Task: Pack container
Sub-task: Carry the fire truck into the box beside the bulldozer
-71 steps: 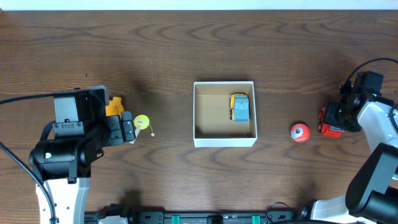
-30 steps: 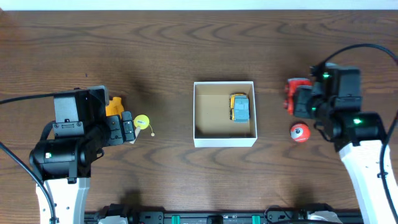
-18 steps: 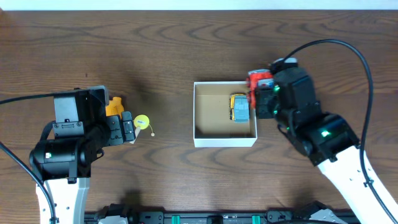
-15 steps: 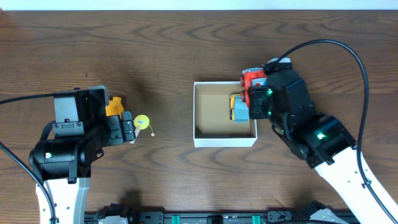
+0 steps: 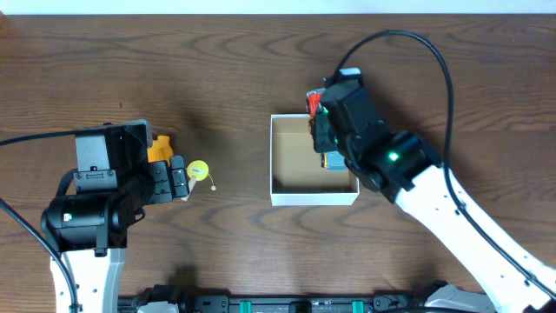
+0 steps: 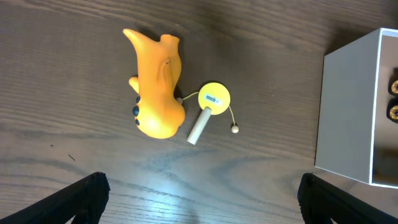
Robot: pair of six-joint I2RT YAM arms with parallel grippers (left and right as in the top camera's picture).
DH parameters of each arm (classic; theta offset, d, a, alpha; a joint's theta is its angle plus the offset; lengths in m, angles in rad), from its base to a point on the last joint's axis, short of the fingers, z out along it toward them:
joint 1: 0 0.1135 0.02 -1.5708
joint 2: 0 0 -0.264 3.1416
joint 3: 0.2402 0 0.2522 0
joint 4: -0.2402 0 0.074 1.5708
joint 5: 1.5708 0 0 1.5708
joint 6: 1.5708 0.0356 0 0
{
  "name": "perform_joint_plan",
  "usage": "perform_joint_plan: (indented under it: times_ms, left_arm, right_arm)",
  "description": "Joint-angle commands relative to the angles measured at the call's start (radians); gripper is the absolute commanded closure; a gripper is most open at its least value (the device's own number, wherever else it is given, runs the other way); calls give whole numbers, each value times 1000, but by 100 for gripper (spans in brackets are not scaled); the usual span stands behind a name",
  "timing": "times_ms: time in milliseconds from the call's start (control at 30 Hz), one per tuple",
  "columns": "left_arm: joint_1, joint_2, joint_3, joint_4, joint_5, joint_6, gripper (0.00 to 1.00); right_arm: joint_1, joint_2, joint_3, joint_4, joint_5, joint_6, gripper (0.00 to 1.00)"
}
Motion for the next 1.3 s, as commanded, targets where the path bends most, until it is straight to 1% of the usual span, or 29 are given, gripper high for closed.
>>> perform_joint_plan:
  times_ms: [0,167,467,833,933,1267]
  left_arm:
    - [3,-2,17,-2,-4,-10,2]
    - [3,-2,17,-2,-3,-10,2]
    - [3,-2,17,-3,-3,-11,2]
    - [3,-2,16,-3,-3,-11,2]
    - [3,-2,14,-3,-3,-11,2]
    - [3,0,0,-3,-3,-10,2]
  right_arm:
    - [16,36,27,-4,41,74,99]
    - [27,79,27,-24,40,156,98]
    - [87,187,27,-25,41,254,99]
    - [86,280,27,-34,75,414,99]
    - [86,305,27,-36,74,436,99]
    - [85,362,27,-35,65,436,99]
